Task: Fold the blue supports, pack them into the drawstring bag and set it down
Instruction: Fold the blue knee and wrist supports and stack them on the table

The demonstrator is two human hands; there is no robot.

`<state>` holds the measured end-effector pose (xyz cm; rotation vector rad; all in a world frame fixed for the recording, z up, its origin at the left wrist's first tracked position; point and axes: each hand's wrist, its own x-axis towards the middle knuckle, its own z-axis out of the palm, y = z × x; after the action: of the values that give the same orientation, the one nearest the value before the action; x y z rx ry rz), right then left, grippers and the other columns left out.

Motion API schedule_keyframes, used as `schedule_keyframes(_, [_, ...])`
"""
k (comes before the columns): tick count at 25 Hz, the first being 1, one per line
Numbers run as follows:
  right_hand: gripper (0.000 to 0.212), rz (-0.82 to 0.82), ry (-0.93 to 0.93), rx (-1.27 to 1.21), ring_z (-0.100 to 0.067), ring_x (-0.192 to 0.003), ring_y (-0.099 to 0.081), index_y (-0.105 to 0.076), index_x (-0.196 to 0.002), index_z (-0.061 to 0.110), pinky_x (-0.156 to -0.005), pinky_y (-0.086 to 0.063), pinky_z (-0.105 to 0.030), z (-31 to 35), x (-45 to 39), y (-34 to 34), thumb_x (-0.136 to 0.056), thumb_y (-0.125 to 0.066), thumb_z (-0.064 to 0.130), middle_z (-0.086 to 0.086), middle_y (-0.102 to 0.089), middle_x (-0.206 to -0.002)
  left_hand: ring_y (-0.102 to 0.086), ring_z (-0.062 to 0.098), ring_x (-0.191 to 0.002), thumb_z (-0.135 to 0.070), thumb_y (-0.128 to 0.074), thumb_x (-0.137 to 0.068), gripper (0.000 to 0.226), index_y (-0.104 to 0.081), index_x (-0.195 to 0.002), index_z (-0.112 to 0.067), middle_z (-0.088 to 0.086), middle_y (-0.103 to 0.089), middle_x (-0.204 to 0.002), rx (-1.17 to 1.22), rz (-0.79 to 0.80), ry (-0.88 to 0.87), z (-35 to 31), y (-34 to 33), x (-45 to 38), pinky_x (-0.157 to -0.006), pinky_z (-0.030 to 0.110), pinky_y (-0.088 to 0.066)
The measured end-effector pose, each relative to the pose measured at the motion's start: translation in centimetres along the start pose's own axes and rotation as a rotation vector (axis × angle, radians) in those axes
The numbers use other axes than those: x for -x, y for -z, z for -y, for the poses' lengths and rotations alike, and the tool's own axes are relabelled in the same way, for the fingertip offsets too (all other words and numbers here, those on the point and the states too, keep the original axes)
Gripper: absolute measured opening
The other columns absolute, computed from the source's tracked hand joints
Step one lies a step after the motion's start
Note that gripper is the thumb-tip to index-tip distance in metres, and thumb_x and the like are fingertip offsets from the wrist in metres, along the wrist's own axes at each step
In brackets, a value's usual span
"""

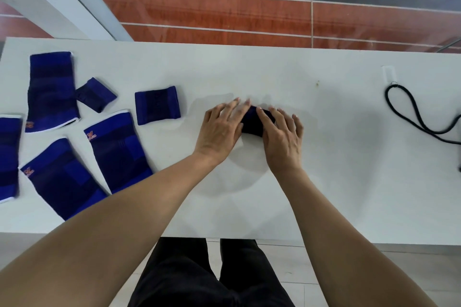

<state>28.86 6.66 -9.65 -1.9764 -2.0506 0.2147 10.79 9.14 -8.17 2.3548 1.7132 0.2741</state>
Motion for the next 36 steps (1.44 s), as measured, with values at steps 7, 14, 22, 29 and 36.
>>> schedule_keyframes(7, [0.048,-0.014,-0.092,0.014,-0.029,-0.139,-0.043,-0.051,-0.146,0.026,-0.117,-0.023,-0.047,1.1,-0.9,0.8,-0.099,-0.051,0.018,-0.009,-0.051,-0.147,-0.046,0.039,-0.119,-0.02,-0.054,-0.092,0.054,-0.043,-0.144,-0.012,0.015,-0.043,-0.142,-0.055,0.014,0.593,5.7,3.6,3.5,-0.101,0.045,-0.036])
schedule_keyframes(14, [0.052,-0.037,0.066,-0.073,-0.028,-0.139,-0.042,-0.051,-0.146,0.016,-0.119,-0.025,-0.045,6.2,-0.8,0.7,-0.094,-0.052,0.012,-0.009,-0.051,-0.148,-0.019,0.028,-0.151,-0.027,-0.042,-0.098,0.055,-0.035,-0.151,-0.018,0.006,-0.028,-0.162,0.018,0.161,0.43,6.4,3.6,6.4,-0.121,0.041,-0.018])
schedule_keyframes(22, [0.055,0.264,0.324,-0.078,-0.023,-0.145,-0.039,-0.05,-0.147,0.013,-0.124,-0.005,-0.037,12.4,-0.3,-2.1,-0.092,-0.056,0.012,-0.007,-0.05,-0.152,-0.039,0.028,-0.139,-0.02,-0.05,-0.093,0.047,-0.05,-0.14,-0.016,0.005,-0.042,-0.154,0.059,0.148,0.273,6.7,4.6,7.9,-0.113,0.04,-0.03])
schedule_keyframes(29, [0.055,0.275,0.231,-0.049,-0.025,-0.146,-0.038,-0.05,-0.147,0.013,-0.124,-0.012,-0.042,12.7,0.3,-2.4,-0.093,-0.055,0.009,-0.008,-0.049,-0.152,-0.029,0.036,-0.144,-0.026,-0.051,-0.092,0.065,-0.029,-0.151,-0.008,0.02,-0.026,-0.159,-0.053,0.032,0.753,17.5,8.5,5.2,-0.118,0.045,-0.026])
schedule_keyframes(36, [0.052,0.212,0.149,-0.009,-0.028,-0.14,-0.046,-0.055,-0.142,0.008,-0.122,-0.025,-0.046,12.5,1.0,-2.2,-0.09,-0.059,0.005,-0.012,-0.056,-0.145,-0.023,0.034,-0.149,-0.025,-0.048,-0.097,0.057,-0.036,-0.148,-0.002,0.016,-0.028,-0.161,0.038,0.099,0.721,19.5,8.2,2.8,-0.12,0.043,-0.023])
